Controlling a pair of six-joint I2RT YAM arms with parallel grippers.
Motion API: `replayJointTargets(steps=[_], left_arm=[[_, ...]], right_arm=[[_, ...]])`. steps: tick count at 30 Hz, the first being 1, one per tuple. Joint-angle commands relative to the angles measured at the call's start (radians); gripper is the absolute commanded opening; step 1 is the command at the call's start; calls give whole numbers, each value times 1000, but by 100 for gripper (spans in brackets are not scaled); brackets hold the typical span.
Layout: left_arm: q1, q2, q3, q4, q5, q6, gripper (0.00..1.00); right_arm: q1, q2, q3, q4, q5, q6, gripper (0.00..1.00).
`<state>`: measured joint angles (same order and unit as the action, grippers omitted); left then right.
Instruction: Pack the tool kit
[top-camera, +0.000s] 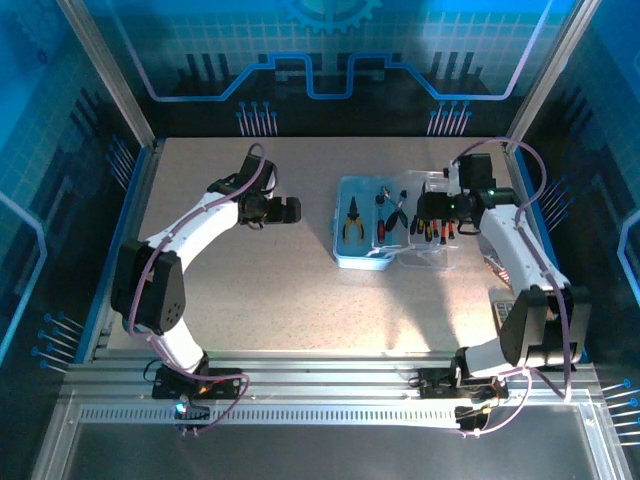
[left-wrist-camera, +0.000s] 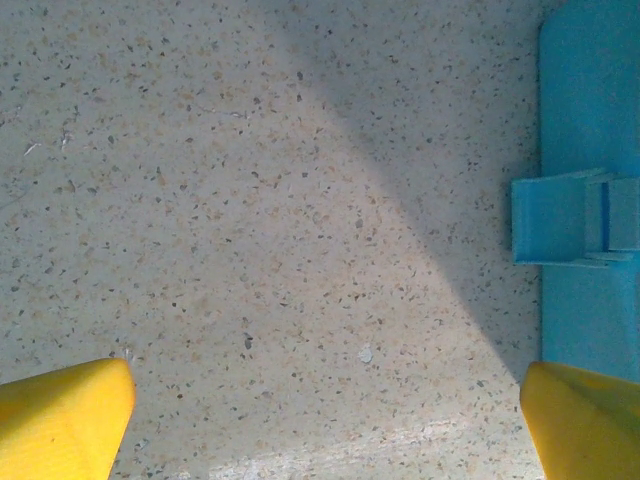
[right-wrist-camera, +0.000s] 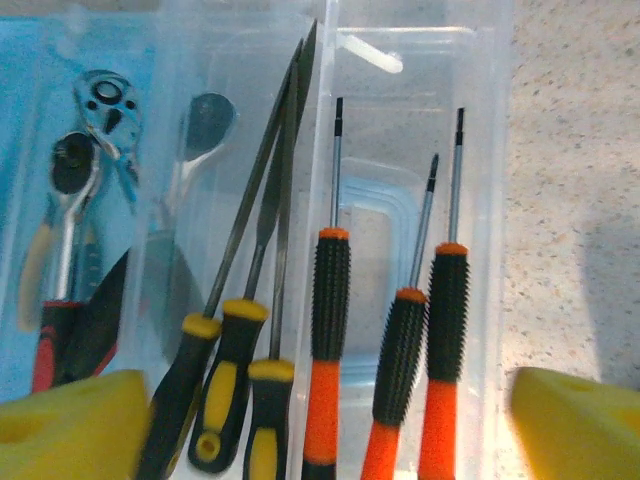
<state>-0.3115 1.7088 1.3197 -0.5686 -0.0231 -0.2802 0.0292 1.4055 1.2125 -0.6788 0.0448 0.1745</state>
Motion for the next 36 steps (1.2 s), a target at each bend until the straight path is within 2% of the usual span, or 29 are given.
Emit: replayJointTargets(steps=[1, 10, 17, 22, 25, 36], left_arm=[[2, 24, 27, -18, -16, 26, 99], [-4, 55, 30, -2, -23, 12, 99], [-6, 62, 16, 26, 8, 11, 99], [-13, 59, 7, 40, 22, 3, 99], [-13, 54, 7, 39, 20, 3, 99], [-14, 57, 14, 31, 19, 10, 99]], right_arm=[[-14, -124, 8, -93, -6, 10, 100], [-13, -523, -259, -219, 22, 188, 100], [-15, -651, -451, -170, 23, 363, 100], [-22, -627, -521, -101, 12, 405, 100], [-22, -629, -560, -50, 39, 435, 90], [-25, -520, -614, 125, 166, 465, 72]])
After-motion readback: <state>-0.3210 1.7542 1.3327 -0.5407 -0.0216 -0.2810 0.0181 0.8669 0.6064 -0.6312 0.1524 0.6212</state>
